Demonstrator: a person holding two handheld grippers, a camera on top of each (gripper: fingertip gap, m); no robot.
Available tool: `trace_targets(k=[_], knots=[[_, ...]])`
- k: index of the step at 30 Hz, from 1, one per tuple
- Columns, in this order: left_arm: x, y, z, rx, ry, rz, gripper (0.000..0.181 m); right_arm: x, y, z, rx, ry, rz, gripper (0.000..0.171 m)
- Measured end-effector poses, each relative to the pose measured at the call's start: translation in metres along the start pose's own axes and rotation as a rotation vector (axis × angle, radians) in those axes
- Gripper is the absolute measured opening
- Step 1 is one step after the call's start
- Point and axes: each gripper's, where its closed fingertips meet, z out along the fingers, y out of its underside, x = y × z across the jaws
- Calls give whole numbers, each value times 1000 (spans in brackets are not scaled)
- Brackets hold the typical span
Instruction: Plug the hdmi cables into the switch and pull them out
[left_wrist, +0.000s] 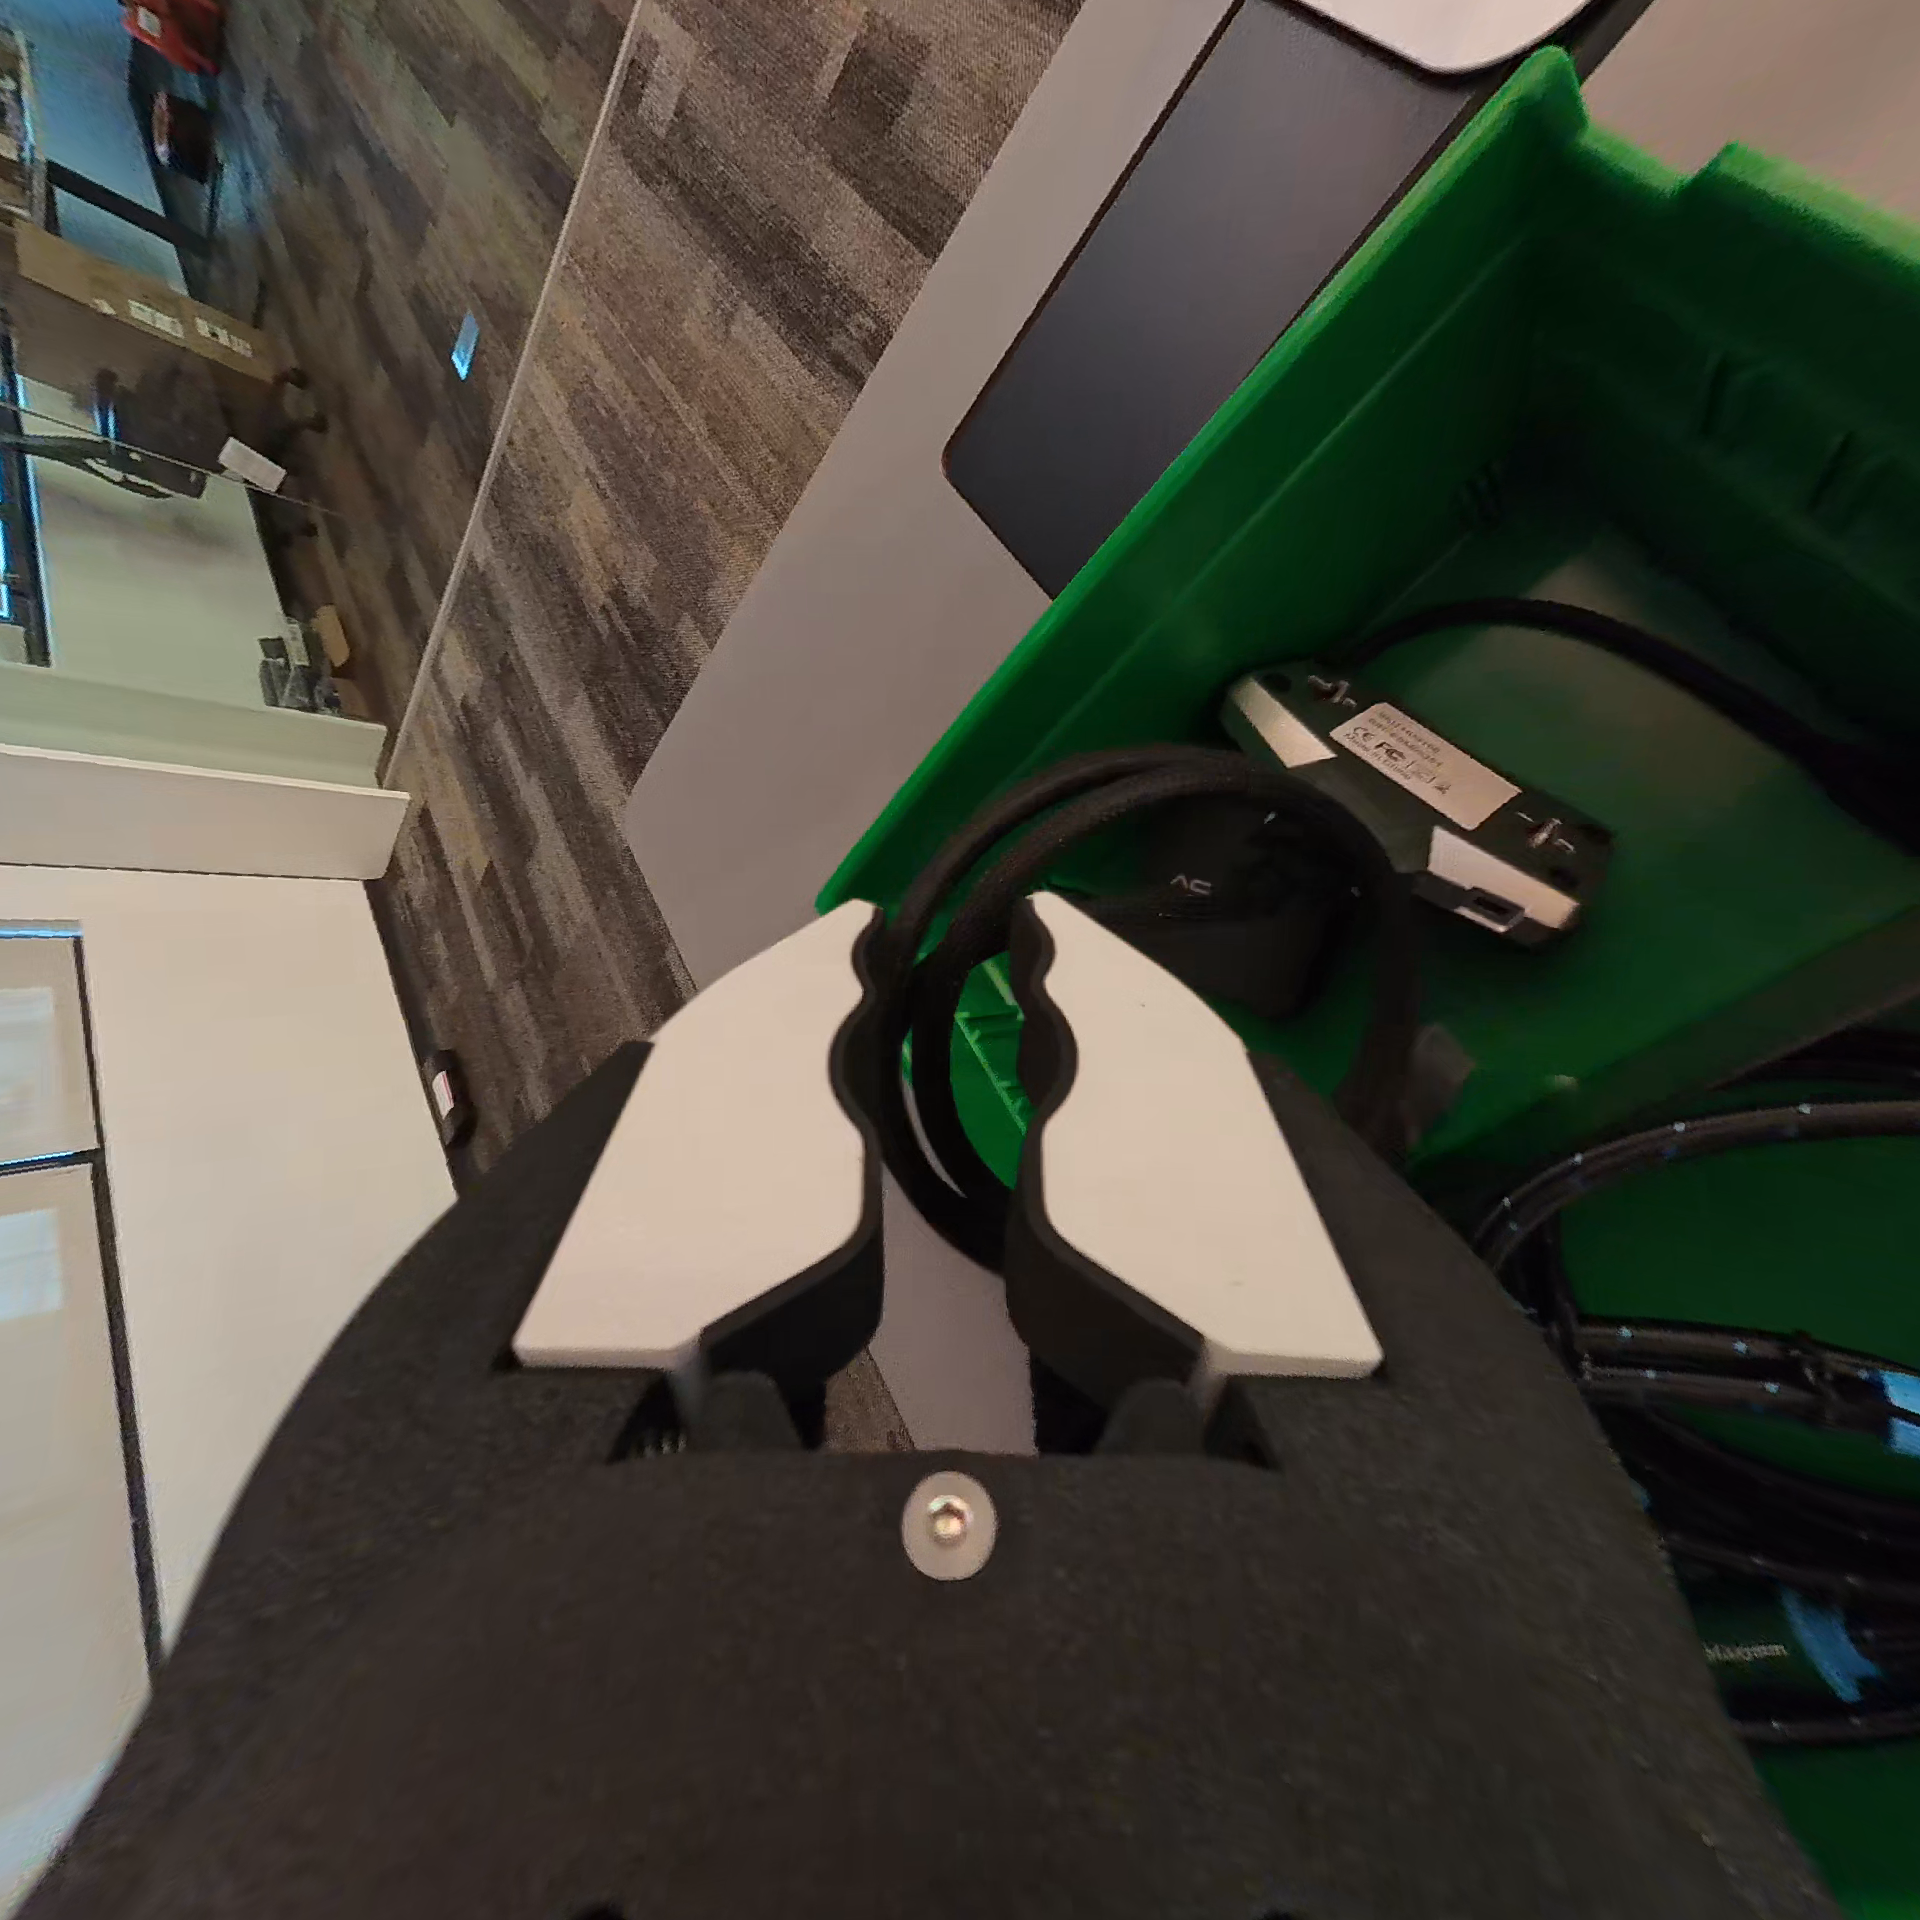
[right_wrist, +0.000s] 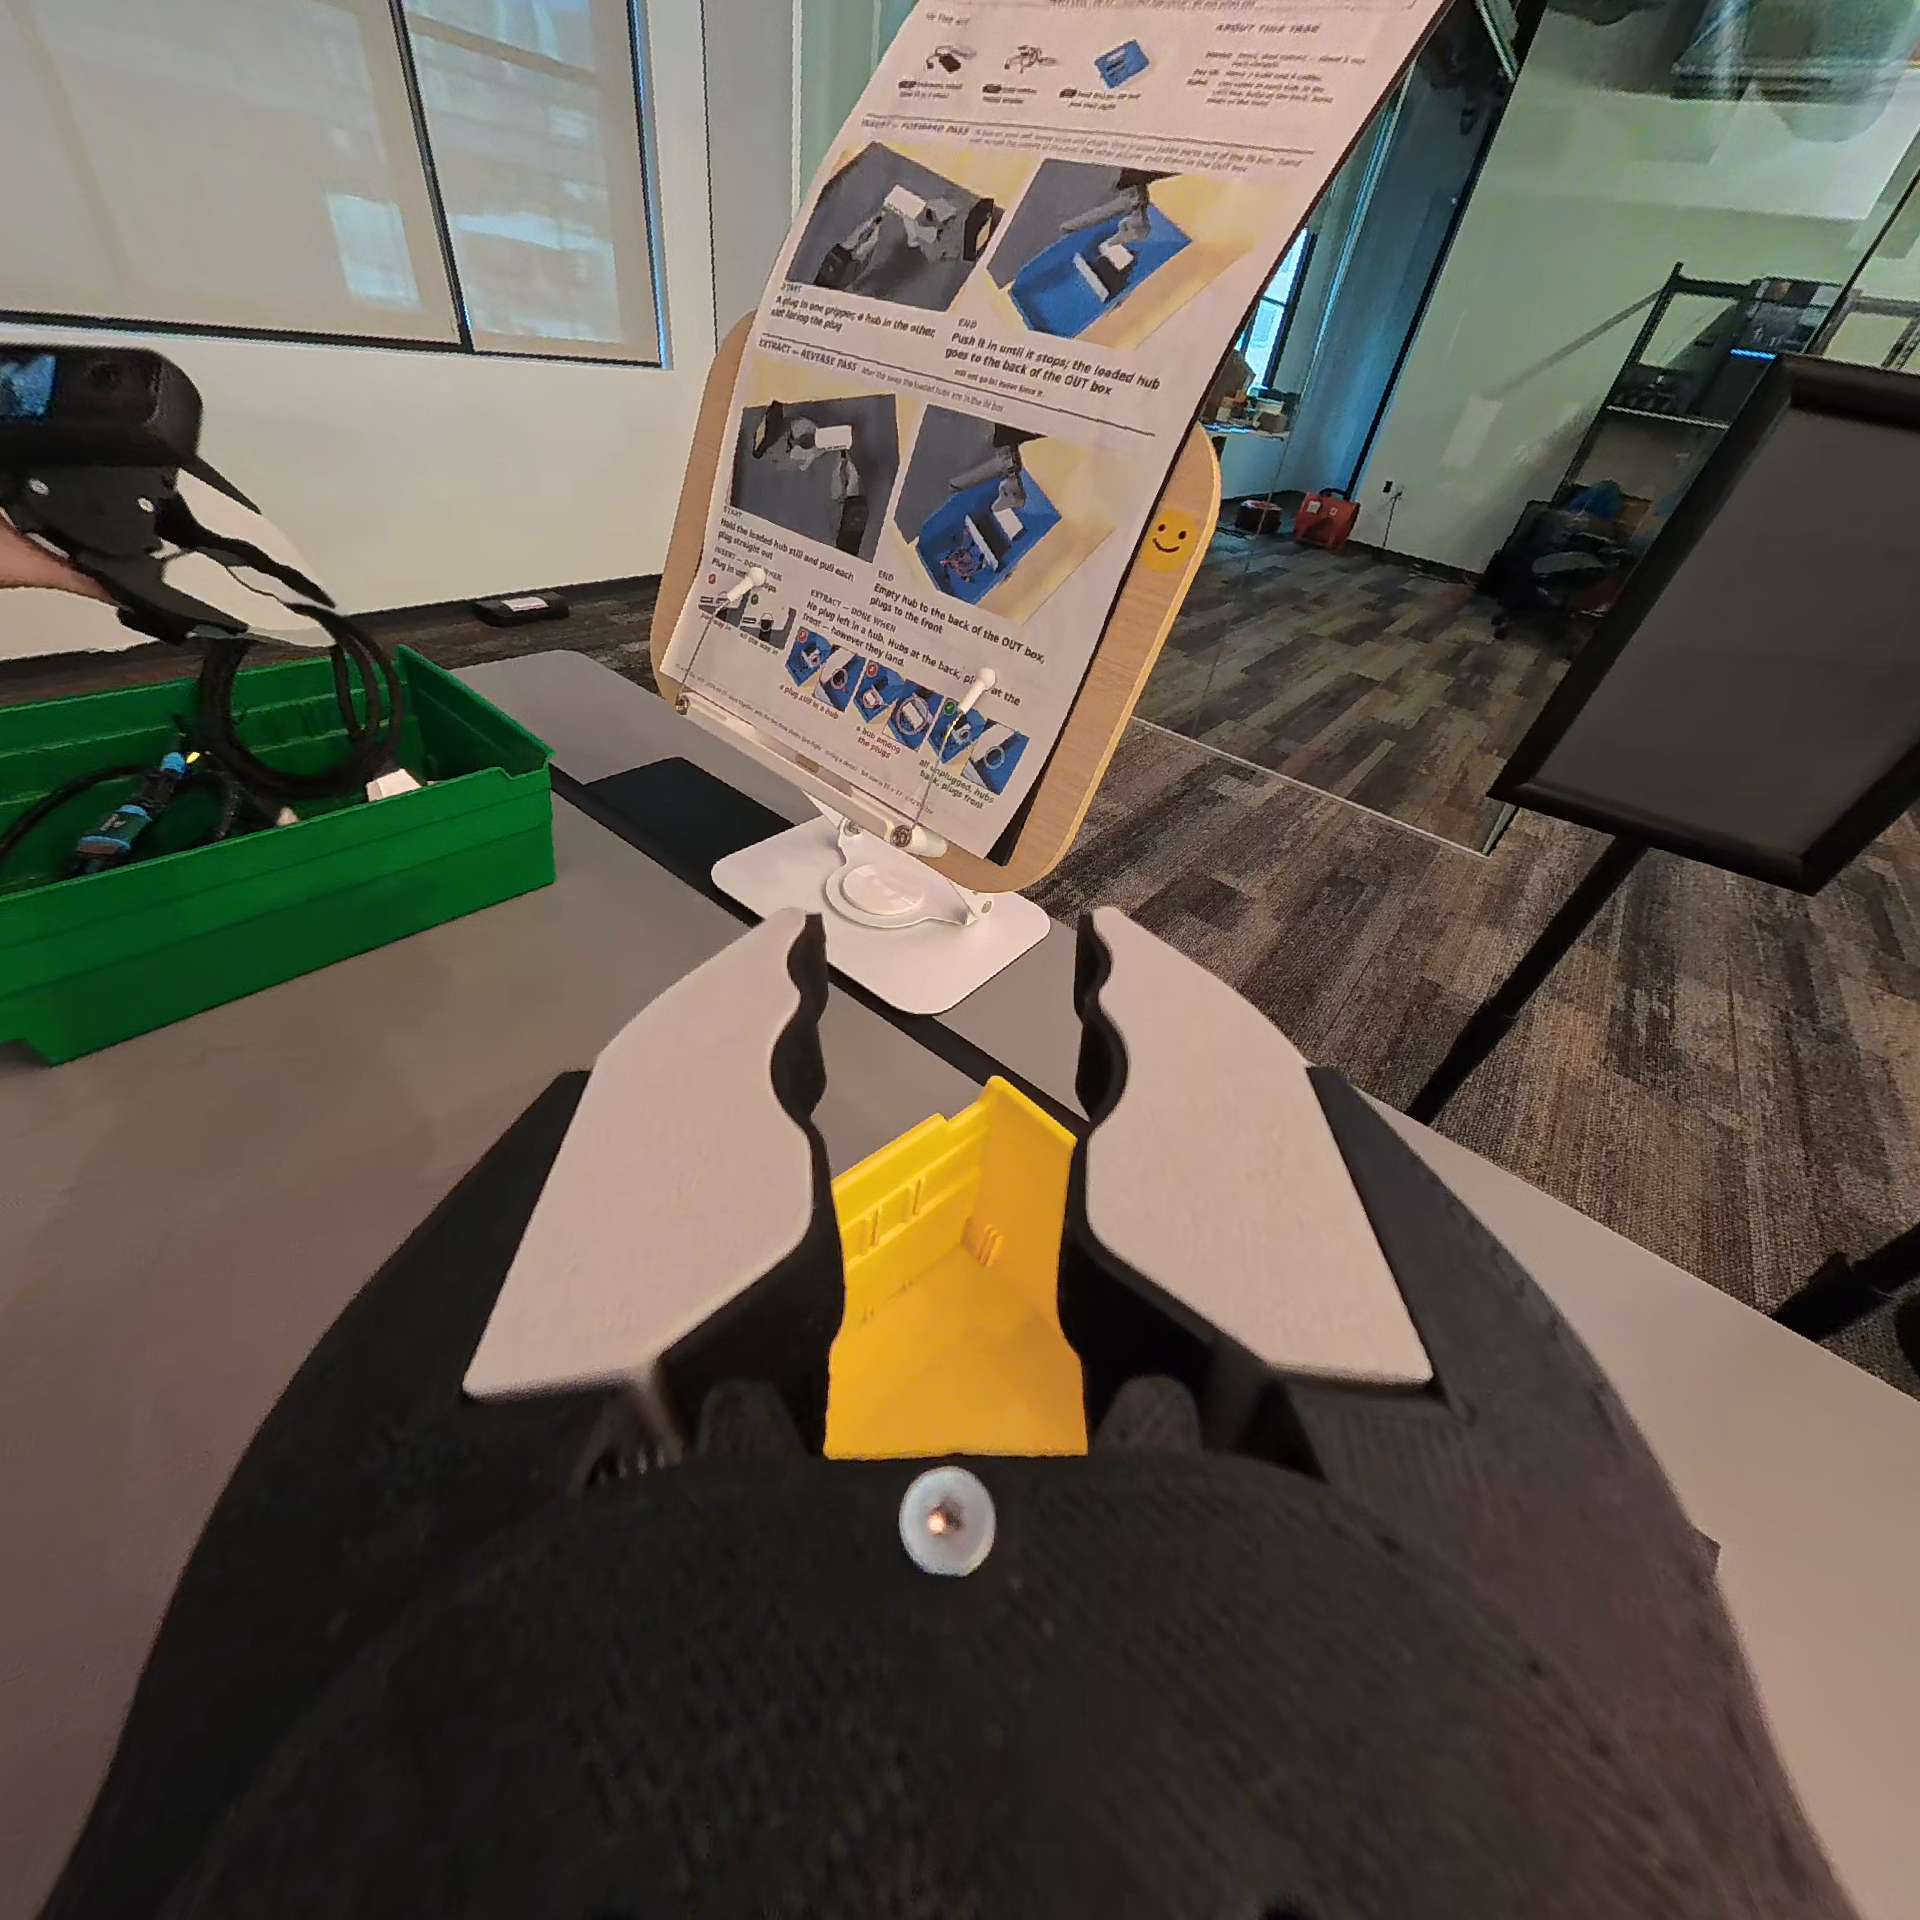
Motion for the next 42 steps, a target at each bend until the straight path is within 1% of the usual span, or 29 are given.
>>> trace_targets(k=[4, 7, 10, 14, 15, 17, 18, 21, 22, 23, 24, 25, 26, 28, 31, 36, 39, 42], knots=[[1, 6, 4, -20, -3, 22, 22, 0, 2, 2, -9, -1, -2, 46], [0, 4, 4, 0, -1, 2, 24, 0, 4, 3, -17, -2, 1, 46], [-3, 3, 4, 5, 2, 17, 30, 1, 7, 5, -28, 0, 1, 45], [-7, 1, 3, -26, -1, 154, 44, 0, 11, 10, -50, -2, -2, 45], [-5, 1, 3, -43, 26, 184, 44, -1, 13, 12, -58, -2, -5, 46], [-2, 4, 6, -80, 84, 233, 54, -2, 16, 15, -77, -5, -13, 45], [-1, 7, 8, -112, 103, 259, 57, -3, 18, 16, -87, -5, -18, 45], [6, 27, 19, -253, 165, 321, 62, -5, 22, 21, -115, -9, -34, 46], [6, 35, 23, -301, 164, 336, 59, -6, 23, 22, -121, -12, -39, 46], [4, 40, 29, -332, 140, 359, 50, -7, 24, 23, -125, -14, -43, 46], [0, 40, 34, -333, 89, 378, 28, -9, 24, 24, -127, -17, -46, 46], [-2, 37, 36, -316, 53, 379, 16, -10, 23, 24, -126, -21, -49, 46], [-2, 32, 33, -299, 40, 370, 14, -12, 23, 24, -125, -29, -49, 46], [-10, 23, 20, -279, -19, 376, 14, -17, 19, 24, -113, -54, -47, 46], [-27, -3, -19, -236, -130, 394, 14, -25, 8, 22, -72, -79, -57, 46], [-46, -76, -103, -111, -300, 413, 14, -28, 0, 15, -44, -98, -61, 46], [-33, -121, -146, 0, -275, 344, 14, -28, -7, 4, -7, -111, -49, 46], [9, -161, -172, 112, -127, 252, 14, -26, -14, -13, 19, -129, -30, 46]])
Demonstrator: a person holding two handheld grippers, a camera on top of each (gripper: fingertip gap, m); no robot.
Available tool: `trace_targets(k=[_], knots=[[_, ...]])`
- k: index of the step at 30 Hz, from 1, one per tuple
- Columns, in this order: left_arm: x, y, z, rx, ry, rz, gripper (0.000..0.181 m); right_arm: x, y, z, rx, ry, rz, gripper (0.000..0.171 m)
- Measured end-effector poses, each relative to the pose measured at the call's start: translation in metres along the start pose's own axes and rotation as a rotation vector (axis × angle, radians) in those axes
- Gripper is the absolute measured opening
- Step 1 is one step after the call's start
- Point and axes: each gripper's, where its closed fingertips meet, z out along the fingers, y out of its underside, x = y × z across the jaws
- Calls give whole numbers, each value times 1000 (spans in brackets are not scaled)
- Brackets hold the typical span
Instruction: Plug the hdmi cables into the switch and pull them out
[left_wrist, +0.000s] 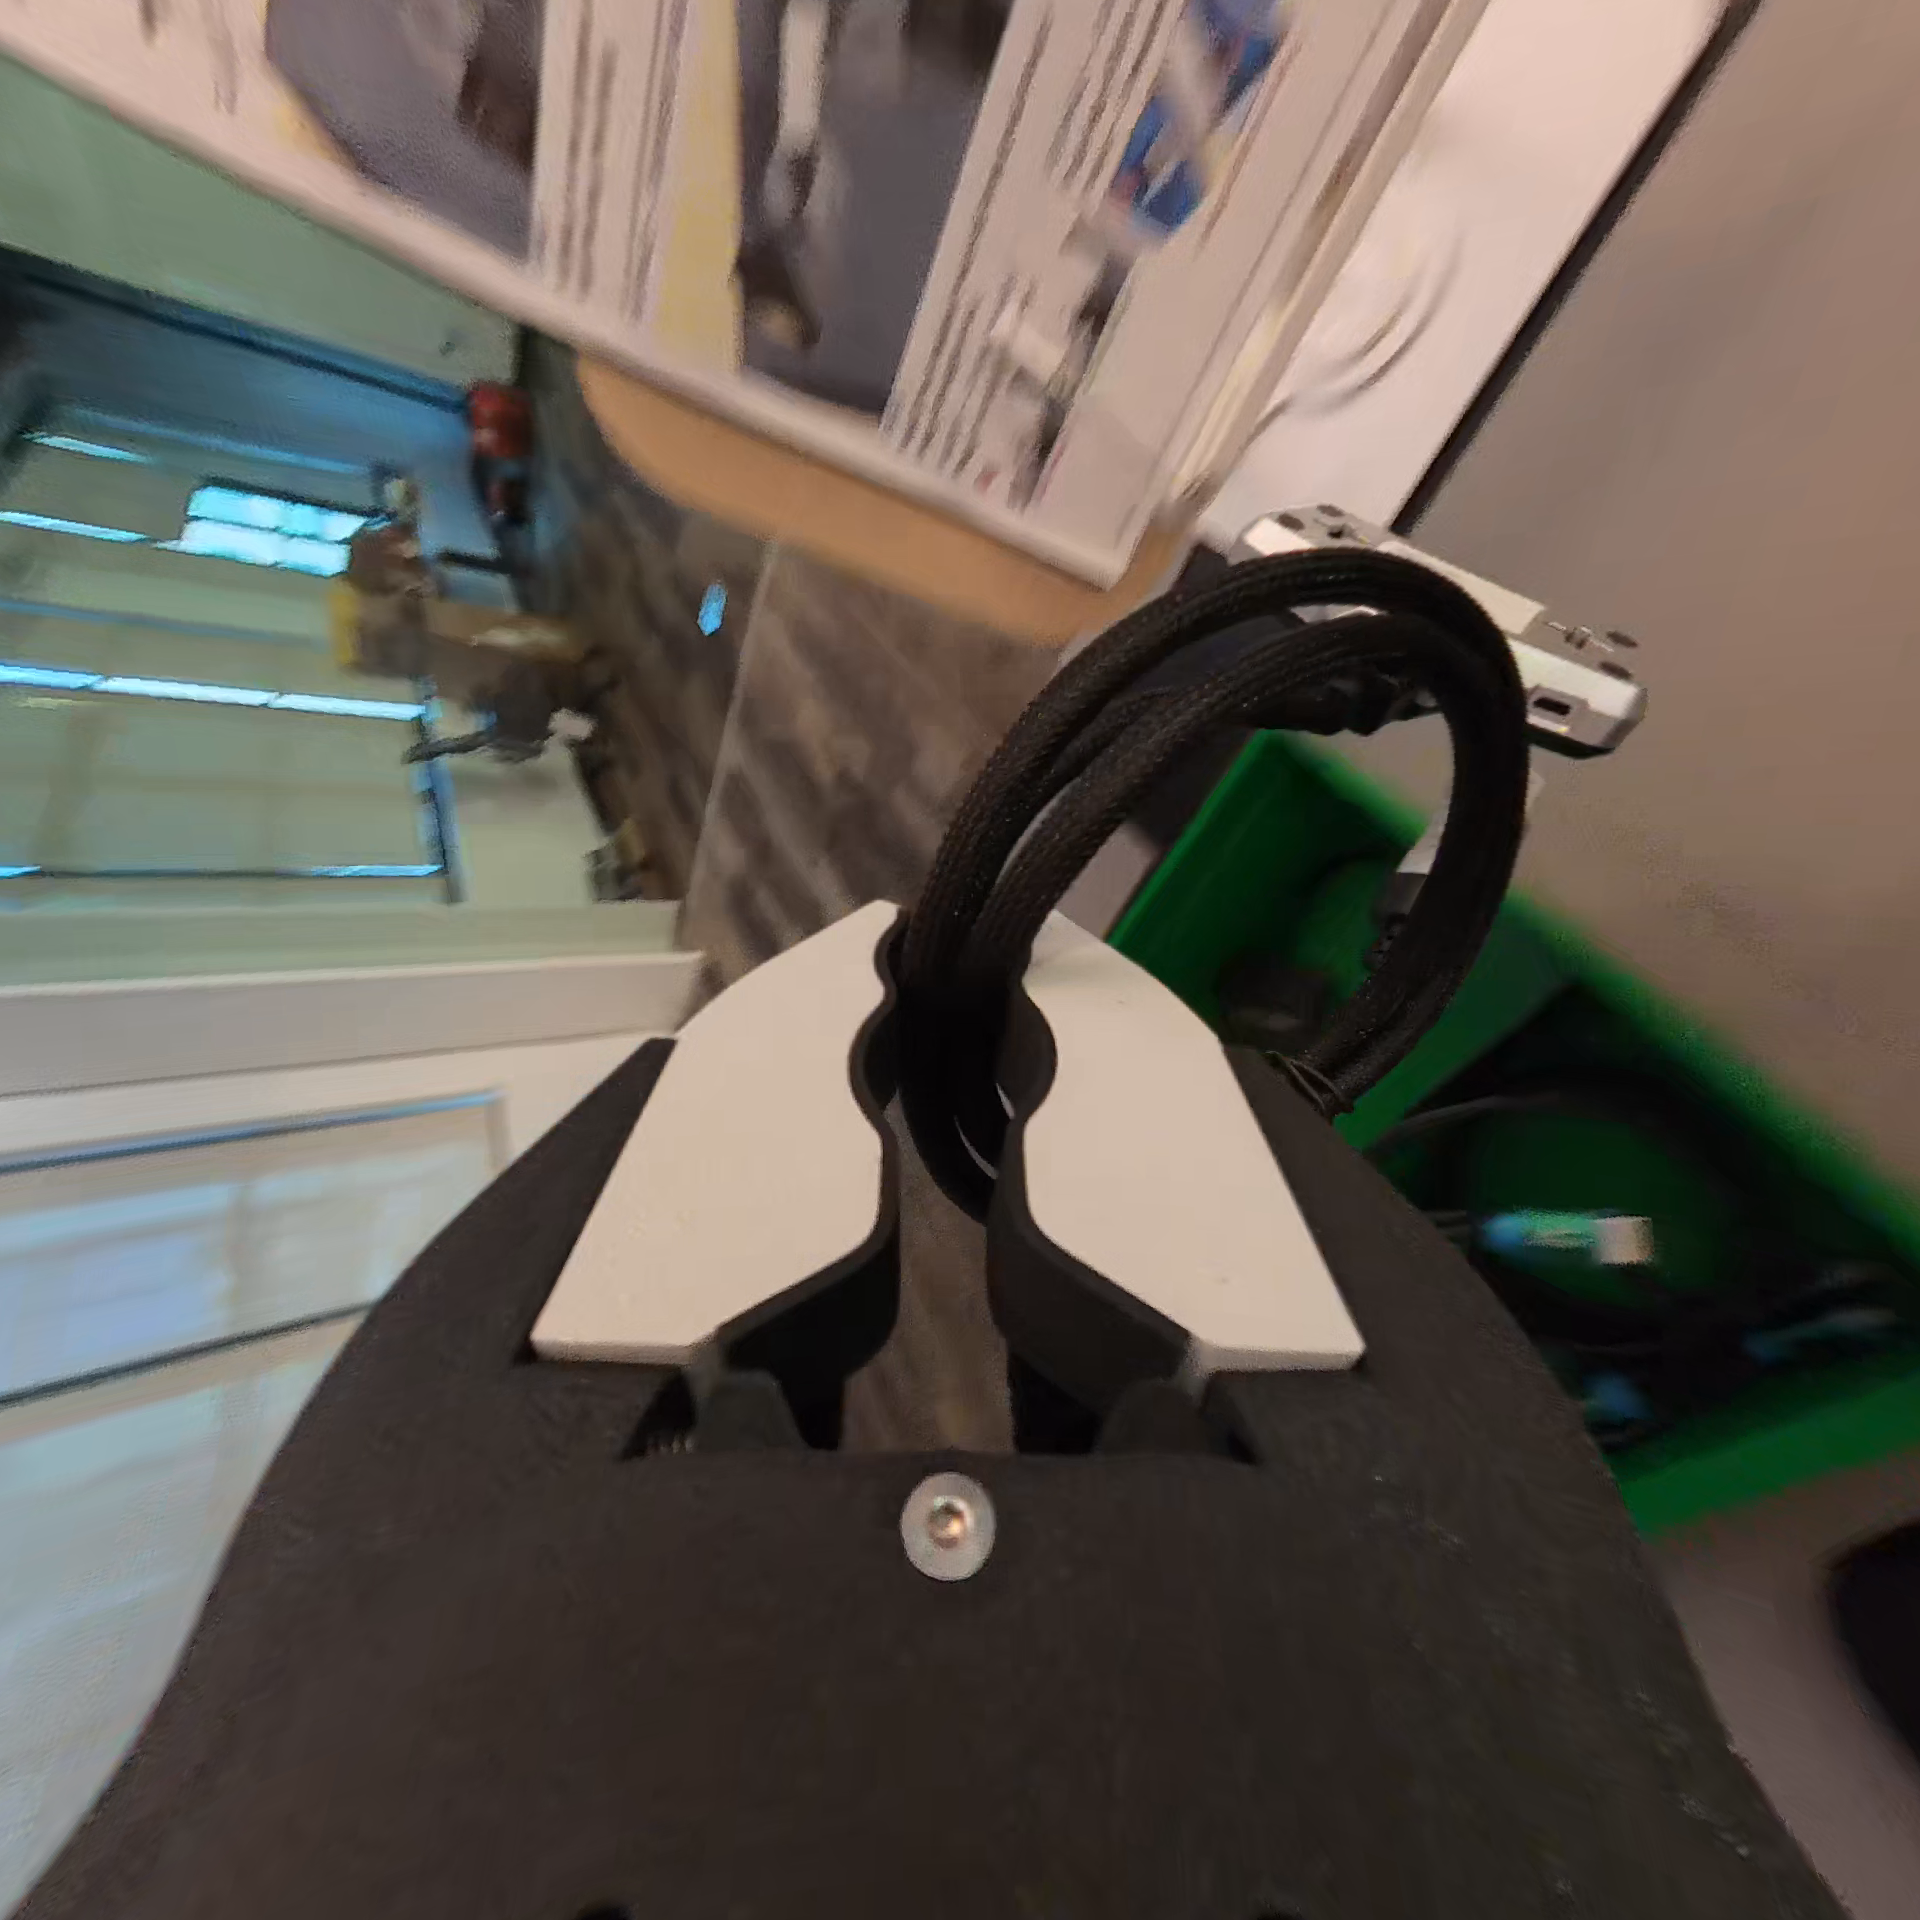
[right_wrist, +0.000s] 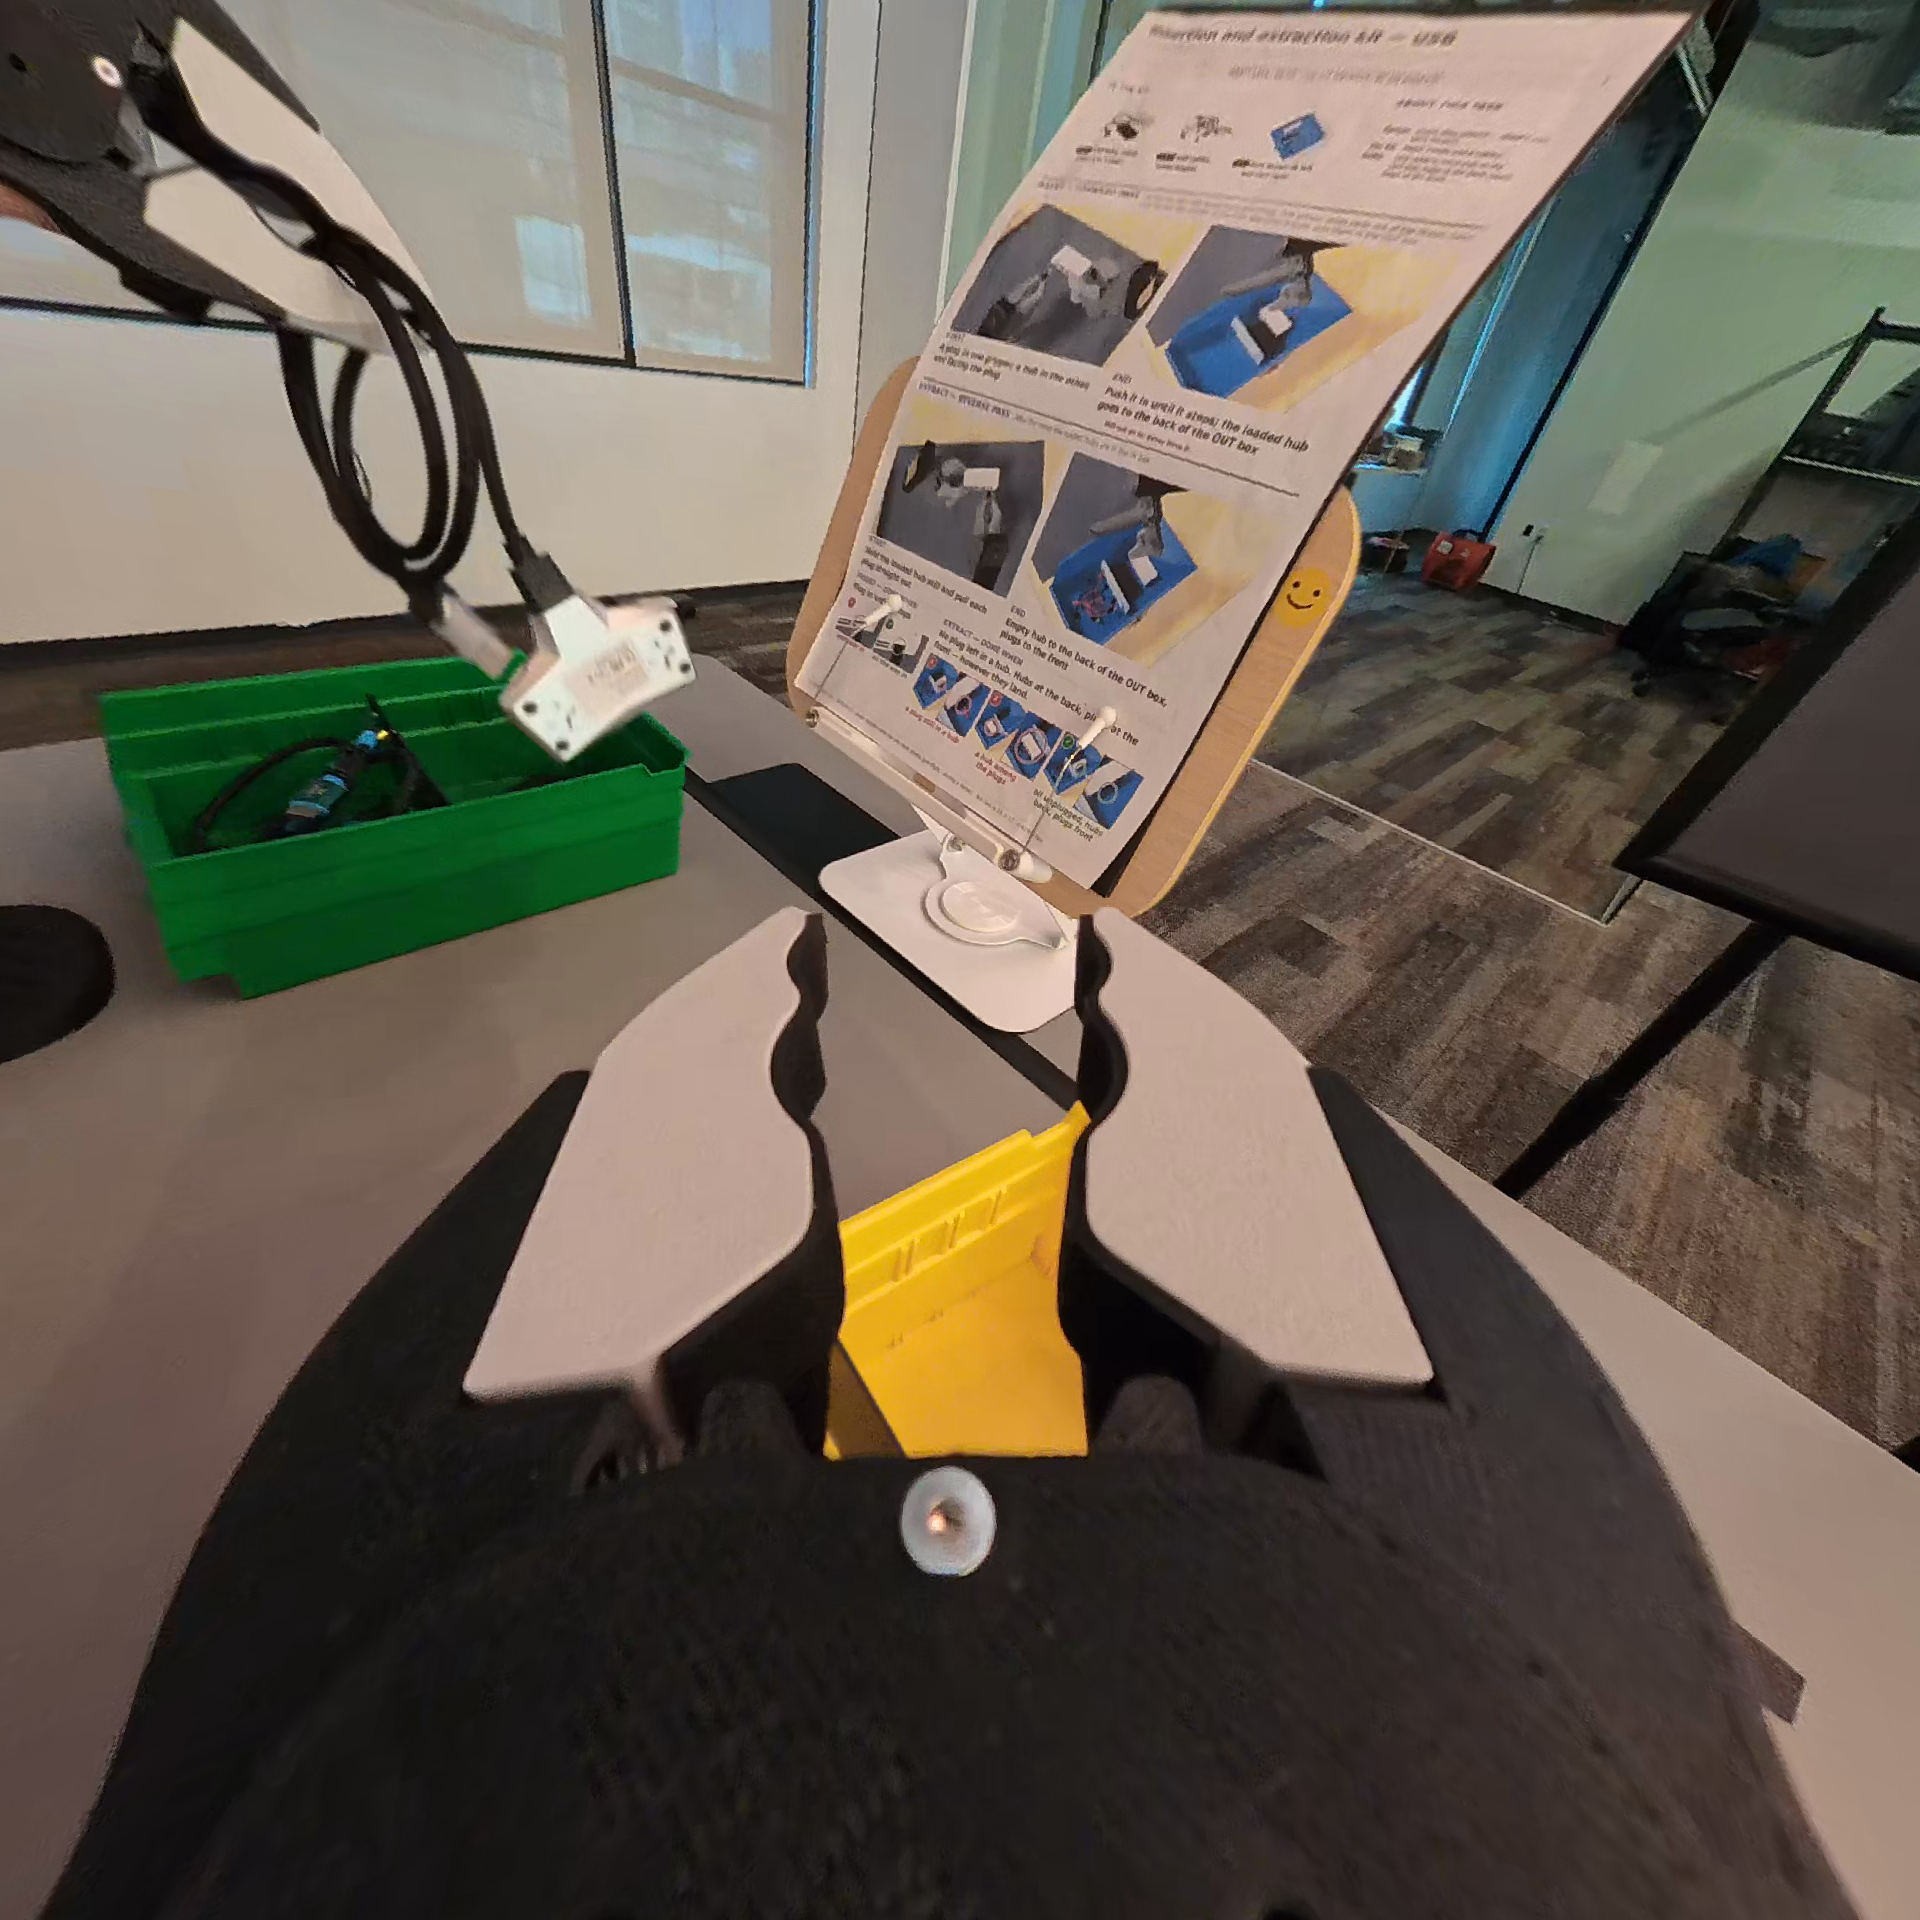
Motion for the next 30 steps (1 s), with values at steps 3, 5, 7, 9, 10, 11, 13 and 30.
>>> trace_targets(k=[3, 5, 7, 9, 10, 11, 13, 30], knots=[[53, -46, -14, 103, 165, -44, 14, 3, -4, -19, 21, 3, 15, 46], [102, -71, -18, 159, 294, -20, 14, 3, -4, -28, 25, -10, 37, 46], [151, -87, -16, 194, 390, 30, 14, 2, -4, -35, 24, -25, 50, 45], [193, -93, -9, 210, 435, 118, 13, -1, -5, -39, 24, -35, 31, 45], [210, -94, -3, 202, 443, 160, 14, -3, -6, -40, 23, -35, 9, 45], [225, -92, 4, 193, 461, 195, 14, -6, -7, -41, 22, -39, -12, 45], [247, -85, 21, 147, 506, 237, 13, -14, -9, -40, 17, -65, -47, 45], [233, -14, 153, -190, 446, 305, 43, -26, -7, -16, 8, -134, -69, 46]])
